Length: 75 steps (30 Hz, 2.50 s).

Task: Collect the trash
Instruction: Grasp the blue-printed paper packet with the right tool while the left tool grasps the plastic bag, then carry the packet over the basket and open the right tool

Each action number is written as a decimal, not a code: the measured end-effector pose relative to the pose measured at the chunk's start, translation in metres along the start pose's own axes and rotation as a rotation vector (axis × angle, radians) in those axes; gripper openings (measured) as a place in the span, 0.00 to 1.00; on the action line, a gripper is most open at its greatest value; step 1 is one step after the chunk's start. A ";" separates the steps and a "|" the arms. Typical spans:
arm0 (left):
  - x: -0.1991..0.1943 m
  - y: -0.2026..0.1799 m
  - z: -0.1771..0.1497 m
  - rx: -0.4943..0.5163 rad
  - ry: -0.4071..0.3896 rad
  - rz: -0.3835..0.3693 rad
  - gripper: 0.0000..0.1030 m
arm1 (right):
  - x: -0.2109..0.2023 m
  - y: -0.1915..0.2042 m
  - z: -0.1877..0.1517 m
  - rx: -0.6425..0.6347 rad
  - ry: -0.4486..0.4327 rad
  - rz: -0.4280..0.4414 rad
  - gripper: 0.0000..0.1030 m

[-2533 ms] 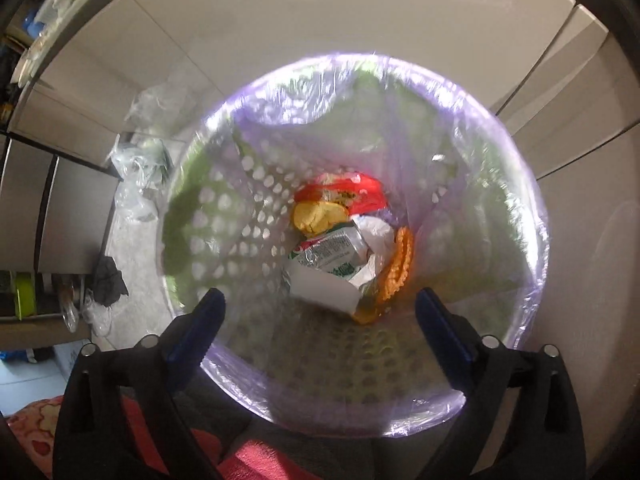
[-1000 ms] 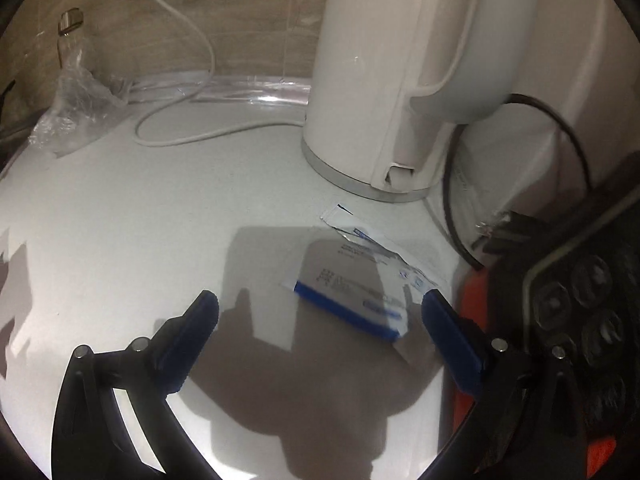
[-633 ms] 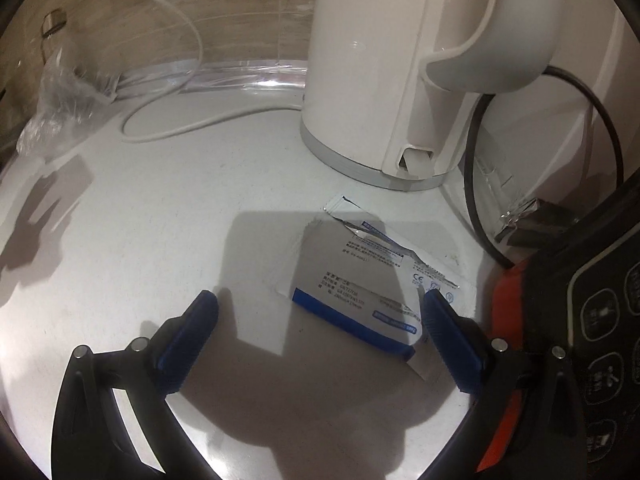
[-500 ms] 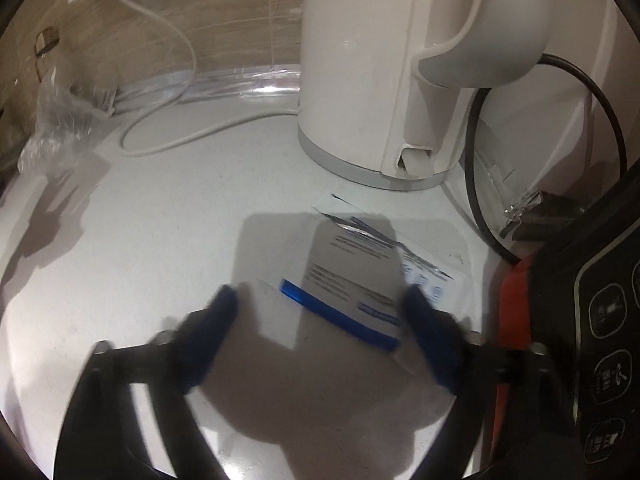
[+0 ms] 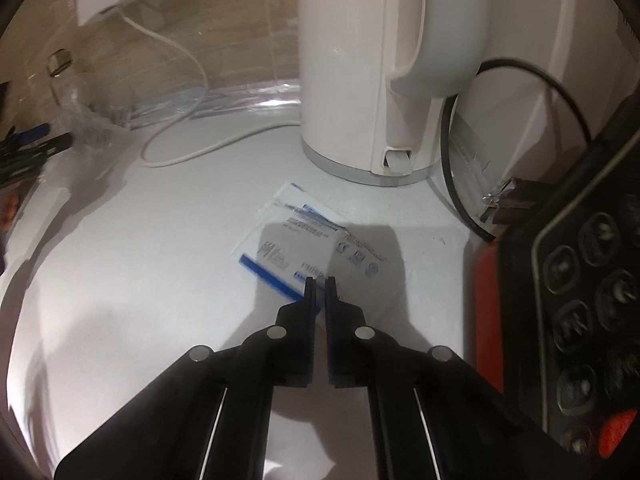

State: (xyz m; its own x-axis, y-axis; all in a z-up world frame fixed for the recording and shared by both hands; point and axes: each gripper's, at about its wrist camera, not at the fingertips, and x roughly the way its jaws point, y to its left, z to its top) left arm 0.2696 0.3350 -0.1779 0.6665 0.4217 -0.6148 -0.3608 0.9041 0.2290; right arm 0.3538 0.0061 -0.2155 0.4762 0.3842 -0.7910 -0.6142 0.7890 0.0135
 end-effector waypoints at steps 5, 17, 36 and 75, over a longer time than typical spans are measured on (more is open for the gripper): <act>0.038 0.001 -0.003 0.039 0.081 -0.004 0.92 | -0.013 0.005 -0.002 -0.014 -0.019 0.023 0.05; 0.037 -0.019 -0.016 0.132 0.157 -0.098 0.04 | -0.012 0.006 -0.005 -0.009 -0.042 0.034 0.05; -0.129 -0.076 -0.041 0.207 0.019 -0.341 0.04 | -0.003 0.004 0.002 -0.169 0.006 -0.012 0.67; -0.250 -0.103 -0.069 0.255 0.010 -0.437 0.04 | -0.117 0.110 -0.037 -0.287 -0.094 -0.115 0.08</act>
State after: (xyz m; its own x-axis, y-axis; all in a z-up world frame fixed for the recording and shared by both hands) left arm 0.0954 0.1320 -0.1001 0.7127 0.0008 -0.7014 0.1219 0.9846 0.1250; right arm 0.2074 0.0305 -0.1442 0.6010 0.3532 -0.7170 -0.6988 0.6676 -0.2568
